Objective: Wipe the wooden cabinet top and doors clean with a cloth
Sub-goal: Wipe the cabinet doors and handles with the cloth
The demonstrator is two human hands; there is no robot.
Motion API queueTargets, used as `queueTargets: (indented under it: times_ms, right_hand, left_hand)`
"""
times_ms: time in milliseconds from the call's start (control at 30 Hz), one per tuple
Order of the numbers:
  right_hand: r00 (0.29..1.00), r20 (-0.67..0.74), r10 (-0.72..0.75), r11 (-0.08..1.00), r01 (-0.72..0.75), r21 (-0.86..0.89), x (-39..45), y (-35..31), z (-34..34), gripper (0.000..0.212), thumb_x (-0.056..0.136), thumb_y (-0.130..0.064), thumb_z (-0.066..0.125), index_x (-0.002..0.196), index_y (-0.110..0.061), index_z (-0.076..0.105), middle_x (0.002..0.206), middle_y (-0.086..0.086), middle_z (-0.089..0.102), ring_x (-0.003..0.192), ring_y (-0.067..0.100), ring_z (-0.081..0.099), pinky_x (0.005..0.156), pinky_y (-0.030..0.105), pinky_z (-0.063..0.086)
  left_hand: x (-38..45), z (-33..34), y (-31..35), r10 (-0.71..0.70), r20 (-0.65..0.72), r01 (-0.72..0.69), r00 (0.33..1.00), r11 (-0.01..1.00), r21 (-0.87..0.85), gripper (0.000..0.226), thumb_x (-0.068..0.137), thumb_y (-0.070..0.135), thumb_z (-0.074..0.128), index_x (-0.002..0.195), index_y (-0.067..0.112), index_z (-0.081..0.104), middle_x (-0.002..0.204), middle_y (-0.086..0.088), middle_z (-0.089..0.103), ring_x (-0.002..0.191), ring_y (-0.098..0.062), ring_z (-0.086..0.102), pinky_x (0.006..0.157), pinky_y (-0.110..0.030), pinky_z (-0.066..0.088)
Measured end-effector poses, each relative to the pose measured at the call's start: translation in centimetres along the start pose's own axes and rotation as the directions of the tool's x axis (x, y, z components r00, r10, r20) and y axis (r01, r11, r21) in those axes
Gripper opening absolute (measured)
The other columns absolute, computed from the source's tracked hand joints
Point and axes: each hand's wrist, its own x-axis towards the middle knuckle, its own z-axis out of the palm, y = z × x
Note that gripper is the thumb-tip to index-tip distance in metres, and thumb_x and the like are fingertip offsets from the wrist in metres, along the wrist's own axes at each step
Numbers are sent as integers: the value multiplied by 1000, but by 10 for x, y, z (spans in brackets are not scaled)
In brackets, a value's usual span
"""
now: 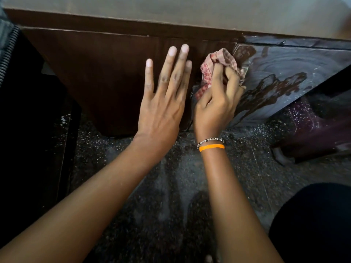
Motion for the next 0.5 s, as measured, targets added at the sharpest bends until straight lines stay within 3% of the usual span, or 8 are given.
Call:
queueTargets:
  times_ms: [100,167,267,400,500]
  right_hand:
    - [996,84,21,1000,-21,4,4,2,-6,61,69,9,47,123,-15,59,121,9,57,98,36,52,89,21,27]
    - [992,123,33,999,-35,15,8,0,-11,61,68,7,45,123,-16,58,119,9,55,96,35,50,83,28,33]
    - [986,156,-58,995,70,-70,12,-7,-17,55,67,-3,45,116,-22,62,111,10,55,98,32,44,83,40,44]
    - [962,223,-161,953,210,-217,9,-12,-17,48,70,-7,50,110,-32,61,111,2,55,98,23,33,58,35,44]
    - [972,194,-130,984,150,-94,6,-6,-16,52,70,-4,45,112,-31,62,113,2,53,100,25,44,74,30,40]
  left_hand:
    - [-5,1,-3,9,24,-9,1000,1000,-19,64,85,13,30,147,6,15,156,-16,10,143,-35,12,109,-54,2]
    - [-8,1,-2,9,27,-8,1000,999,-33,63,82,13,26,145,9,27,151,-13,29,138,-38,25,111,-54,11]
    - [-16,6,1,-2,71,7,997,998,-68,64,75,15,23,134,14,47,122,-8,55,118,-33,37,109,-50,19]
    - [-27,12,-4,36,136,-20,990,993,-113,64,64,19,40,127,16,55,104,-4,58,102,-28,40,100,-44,22]
    - [-34,7,-12,-5,185,19,983,997,-70,75,61,22,47,135,14,45,105,-2,58,103,-27,52,99,-44,34]
